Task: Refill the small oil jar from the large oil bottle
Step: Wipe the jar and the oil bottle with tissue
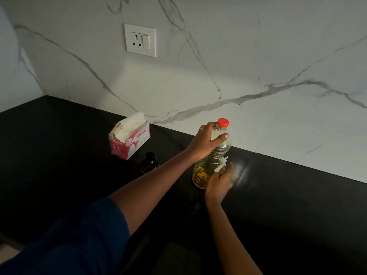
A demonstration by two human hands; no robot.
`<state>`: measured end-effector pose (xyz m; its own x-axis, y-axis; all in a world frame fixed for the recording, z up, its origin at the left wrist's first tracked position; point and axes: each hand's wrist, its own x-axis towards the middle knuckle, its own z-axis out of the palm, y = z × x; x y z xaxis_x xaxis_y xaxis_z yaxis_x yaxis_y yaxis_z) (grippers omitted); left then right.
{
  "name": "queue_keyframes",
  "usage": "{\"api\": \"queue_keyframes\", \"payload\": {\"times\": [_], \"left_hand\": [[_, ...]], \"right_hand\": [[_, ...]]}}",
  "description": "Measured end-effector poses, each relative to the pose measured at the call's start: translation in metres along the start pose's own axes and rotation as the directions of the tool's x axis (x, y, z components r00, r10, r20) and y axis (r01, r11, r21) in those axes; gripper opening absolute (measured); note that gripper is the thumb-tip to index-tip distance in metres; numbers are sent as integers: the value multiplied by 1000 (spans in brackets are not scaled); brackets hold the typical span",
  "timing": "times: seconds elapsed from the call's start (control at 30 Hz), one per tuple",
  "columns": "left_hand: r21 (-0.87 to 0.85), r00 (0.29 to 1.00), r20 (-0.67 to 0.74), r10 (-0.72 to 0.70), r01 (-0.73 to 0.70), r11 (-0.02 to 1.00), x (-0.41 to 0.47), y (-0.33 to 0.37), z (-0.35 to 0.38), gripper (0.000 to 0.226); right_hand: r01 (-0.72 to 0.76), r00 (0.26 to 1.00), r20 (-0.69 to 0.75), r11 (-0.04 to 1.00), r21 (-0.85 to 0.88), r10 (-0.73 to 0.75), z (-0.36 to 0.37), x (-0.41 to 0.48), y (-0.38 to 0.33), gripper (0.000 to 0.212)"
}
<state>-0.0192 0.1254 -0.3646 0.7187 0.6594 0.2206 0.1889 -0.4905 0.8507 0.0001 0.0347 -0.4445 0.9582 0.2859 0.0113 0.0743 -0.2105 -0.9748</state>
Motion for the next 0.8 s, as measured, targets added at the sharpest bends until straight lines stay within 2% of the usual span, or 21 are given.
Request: {"api": "queue_keyframes", "payload": {"times": [0.2,0.53,0.8], "left_hand": [[-12,1000,-5,-8,8,1000,0,0,0,53],[-3,1000,-8,6,-6,1000,-1,1,0,53],[11,1000,-4,-7,7,1000,-1,2,-2,54]], "right_hand": [[48,998,-40,995,89,-44,4,-19,-5,49],[34,999,40,998,-55,-32,8,-3,28,52],[35,999,5,999,21,-35,5,3,15,47]]}}
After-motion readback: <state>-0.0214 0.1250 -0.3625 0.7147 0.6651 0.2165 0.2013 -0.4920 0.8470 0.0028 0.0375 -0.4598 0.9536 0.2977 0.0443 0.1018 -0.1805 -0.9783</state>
